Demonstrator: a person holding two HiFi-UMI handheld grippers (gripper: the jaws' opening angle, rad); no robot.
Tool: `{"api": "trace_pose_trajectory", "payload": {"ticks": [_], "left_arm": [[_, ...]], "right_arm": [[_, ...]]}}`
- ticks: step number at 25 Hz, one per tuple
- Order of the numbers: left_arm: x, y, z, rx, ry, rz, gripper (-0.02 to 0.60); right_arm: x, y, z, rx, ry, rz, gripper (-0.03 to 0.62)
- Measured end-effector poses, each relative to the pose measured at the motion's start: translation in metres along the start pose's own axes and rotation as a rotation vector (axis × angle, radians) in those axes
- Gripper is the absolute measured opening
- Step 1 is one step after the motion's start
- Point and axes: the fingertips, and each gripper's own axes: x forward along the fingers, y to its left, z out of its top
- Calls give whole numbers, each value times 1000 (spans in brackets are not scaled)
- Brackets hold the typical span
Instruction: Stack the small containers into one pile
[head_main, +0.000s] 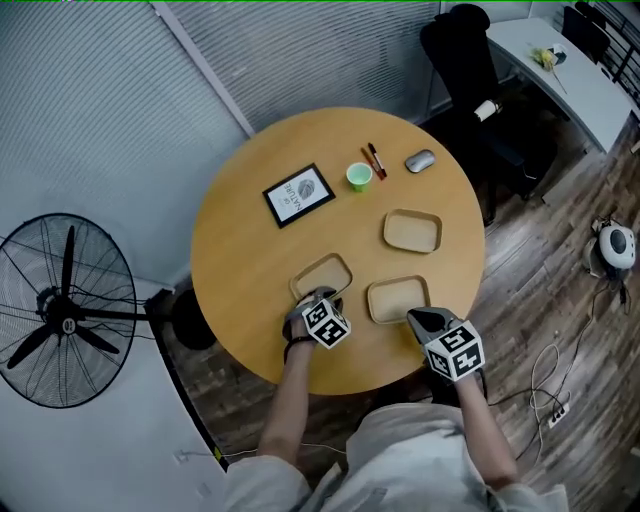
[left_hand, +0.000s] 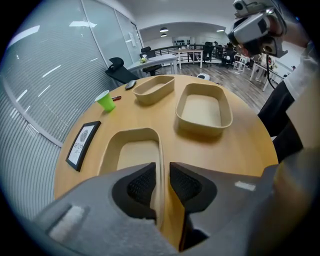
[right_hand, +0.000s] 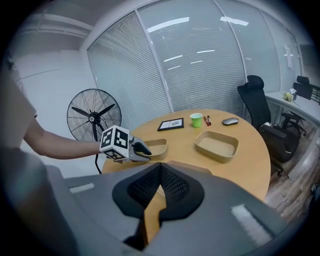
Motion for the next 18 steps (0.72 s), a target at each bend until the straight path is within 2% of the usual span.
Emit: {"api": "trace_pose_trajectory", "payload": {"ticks": [3, 5, 8, 18], "left_arm": [[10, 1, -6, 38, 34, -3, 69], [15, 1, -9, 57, 55, 2, 26], [14, 1, -7, 75, 63, 9, 21], [-30, -9, 44, 121, -30, 65, 18]], "right_arm": [[-4, -2, -4, 11, -5, -11, -2], [-7, -4, -8, 12, -2, -16, -2], [-13, -8, -12, 18, -1, -26, -2], [-24, -9, -16, 41, -35, -21, -2]]}}
